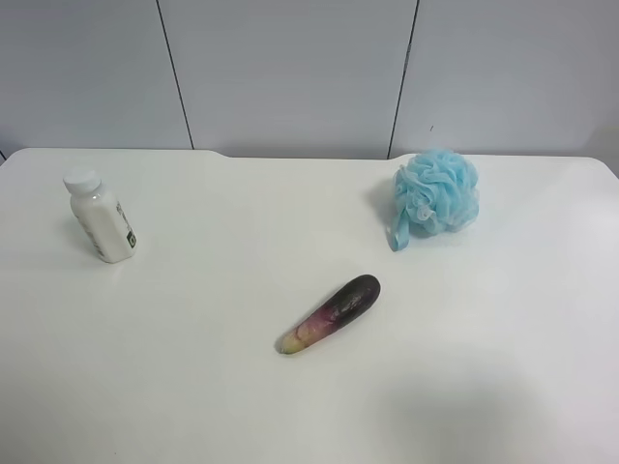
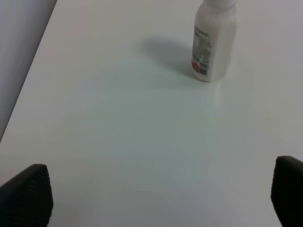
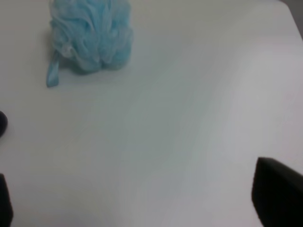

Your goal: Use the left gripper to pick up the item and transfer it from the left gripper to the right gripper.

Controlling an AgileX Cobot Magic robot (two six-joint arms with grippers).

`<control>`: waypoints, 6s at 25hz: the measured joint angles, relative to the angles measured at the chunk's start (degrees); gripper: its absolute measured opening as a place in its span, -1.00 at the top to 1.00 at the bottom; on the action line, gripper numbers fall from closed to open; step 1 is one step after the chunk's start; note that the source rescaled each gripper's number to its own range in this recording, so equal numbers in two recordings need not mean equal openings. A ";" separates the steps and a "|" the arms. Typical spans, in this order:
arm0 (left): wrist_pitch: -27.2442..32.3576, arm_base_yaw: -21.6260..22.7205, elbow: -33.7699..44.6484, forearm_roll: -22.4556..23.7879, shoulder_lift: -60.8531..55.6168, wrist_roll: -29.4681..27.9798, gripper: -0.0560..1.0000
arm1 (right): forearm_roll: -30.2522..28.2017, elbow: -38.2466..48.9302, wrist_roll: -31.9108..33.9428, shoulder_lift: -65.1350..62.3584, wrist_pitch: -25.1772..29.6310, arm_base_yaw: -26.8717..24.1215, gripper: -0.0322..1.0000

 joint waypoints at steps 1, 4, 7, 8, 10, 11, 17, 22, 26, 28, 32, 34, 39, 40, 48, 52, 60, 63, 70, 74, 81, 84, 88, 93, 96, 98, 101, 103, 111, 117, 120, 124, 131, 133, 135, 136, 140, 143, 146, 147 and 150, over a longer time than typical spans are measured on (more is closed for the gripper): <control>0.00 0.00 0.00 0.00 0.00 0.00 -0.63 | 0.00 0.00 0.00 0.00 0.00 0.00 -1.00; 0.00 0.00 0.00 0.00 0.00 0.00 -0.63 | 0.00 0.00 0.00 0.00 0.00 0.00 -1.00; 0.00 0.00 0.00 0.00 0.00 0.00 -0.63 | 0.00 0.00 0.00 0.00 0.00 0.00 -1.00; 0.00 0.00 0.00 0.00 0.00 0.00 -0.63 | 0.00 0.00 0.00 0.00 0.00 0.00 -1.00; 0.00 0.00 0.00 0.00 0.00 0.00 -0.63 | 0.00 0.00 0.00 0.00 0.00 0.00 -1.00; 0.00 0.00 0.00 0.00 0.00 0.00 -0.63 | 0.00 0.00 0.00 0.00 0.00 0.00 -1.00; 0.00 0.00 0.00 -0.06 0.00 0.12 -0.63 | 0.00 0.00 0.00 0.00 0.00 0.00 -1.00; 0.20 0.00 -1.18 -0.68 0.41 0.88 -0.95 | 0.00 0.00 0.00 0.00 0.00 0.00 -1.00; 0.45 0.00 -5.90 -0.81 6.04 2.44 -0.97 | 0.00 0.00 0.00 0.00 0.00 0.00 -1.00; 0.45 0.00 -9.18 -0.86 11.44 3.65 -0.97 | 0.00 0.00 0.00 0.00 0.00 0.00 -1.00; 0.45 0.00 -15.87 -1.09 23.52 5.52 -0.98 | 0.00 0.00 0.00 0.00 0.00 0.00 -1.00; 0.45 0.00 -19.11 -1.36 30.88 5.85 -0.98 | 0.00 0.00 0.00 0.00 0.00 0.00 -1.00; 0.39 -4.44 -25.38 -0.68 45.70 3.92 -0.98 | 0.00 0.00 0.00 0.00 0.00 0.00 -1.00; 0.39 -5.97 -26.45 0.12 48.19 2.99 -0.98 | 0.00 0.00 0.00 0.00 0.00 0.00 -1.00; 3.13 -12.55 -38.88 3.05 71.26 -2.49 -0.99 | 0.00 0.00 0.00 0.00 0.00 0.00 -1.00; 5.65 -12.84 -45.46 2.99 80.66 -5.47 -0.99 | 0.00 0.00 0.00 0.00 0.00 0.00 -1.00; 7.72 -12.84 -52.43 2.88 93.56 -12.99 -0.99 | 0.00 0.00 0.00 0.00 0.00 0.00 -1.00; 7.95 -12.84 -54.17 1.44 97.40 -15.19 -0.99 | 0.00 0.00 0.00 0.00 0.00 0.00 -1.00; 7.39 -12.84 -57.97 -2.63 104.12 -18.69 -1.00 | 0.00 0.00 0.00 0.00 0.00 0.00 -1.00; 6.06 -12.84 -58.94 -2.68 106.08 -21.23 -1.00 | 0.00 0.00 0.00 0.00 0.00 0.00 -1.00; 3.86 -11.82 -59.07 -1.35 108.32 -24.38 -1.00 | 0.00 0.00 0.00 0.00 0.00 0.00 -1.00; 3.86 -10.73 -59.07 -1.28 109.32 -24.38 -1.00 | 0.00 0.00 0.00 0.00 0.00 0.00 -1.00; 3.46 -10.18 -59.07 -1.27 109.63 -24.38 -1.00 | 0.00 0.00 0.00 0.00 0.00 0.00 -1.00; 3.46 -10.07 -59.07 -1.27 111.39 -24.38 -1.00 | 0.00 0.00 0.00 0.00 0.00 0.00 -1.00; 3.27 -10.07 -59.07 -2.30 112.43 -24.38 -1.00 | 0.00 0.00 0.00 0.00 0.00 0.00 -1.00; 3.01 -10.07 -59.07 -3.09 113.43 -24.38 -1.00 | 0.00 0.00 0.00 0.00 0.00 0.00 -1.00; 3.01 -10.07 -59.07 -3.21 113.49 -24.43 -1.00 | 0.00 0.00 0.00 0.00 0.00 0.00 -1.00; 3.06 -10.07 -59.07 -3.27 113.49 -24.61 -1.00 | 0.00 0.00 0.00 0.00 0.00 0.00 -1.00; 4.54 -10.07 -59.07 -3.34 114.10 -25.00 -1.00 | 0.00 0.00 0.00 0.00 0.00 0.00 -1.00; 4.37 -10.07 -59.07 -3.78 114.16 -25.13 -1.00 | 0.00 0.00 0.00 0.00 0.00 0.00 -1.00; 4.06 -10.07 -58.86 -4.23 114.16 -25.13 -1.00 | 0.00 0.00 0.00 0.00 0.00 0.00 -1.00; 3.46 -10.07 -57.67 -5.13 114.20 -25.13 -1.00 | 0.00 0.00 0.00 0.00 0.00 0.00 -1.00; 2.85 -10.07 -57.56 -5.39 114.39 -24.75 -0.81 | 0.00 0.00 0.00 0.00 0.00 0.00 -1.00; 2.85 -10.07 -57.56 -5.19 114.39 -24.62 -0.42 | 0.00 0.00 0.00 0.00 0.00 0.00 -1.00; 2.85 -10.07 -57.52 -4.22 114.39 -24.58 0.26 | 0.00 0.00 0.00 0.00 0.00 0.00 -1.00; 2.85 -10.01 -57.45 -3.70 114.39 -24.58 0.78 | 0.00 0.00 0.00 0.00 0.00 0.00 -1.00; 3.02 -9.97 -57.39 -3.35 114.39 -24.22 0.83 | 0.00 0.00 0.00 0.00 0.00 0.00 -1.00; 3.01 -9.97 -57.39 -2.74 114.39 -23.28 0.83 | 0.00 0.00 0.00 0.00 0.00 0.00 -1.00; 3.01 -9.97 -57.39 -2.30 114.39 -22.22 0.83 | 0.00 0.00 0.00 0.00 0.00 0.00 -1.00; 3.01 -9.97 -57.39 -1.98 114.39 -22.09 0.83 | 0.00 0.00 0.00 0.00 0.00 0.00 -1.00; 3.01 -9.97 -57.27 -1.34 113.84 -21.36 0.83 | 0.00 0.00 0.00 0.00 0.00 0.00 -1.00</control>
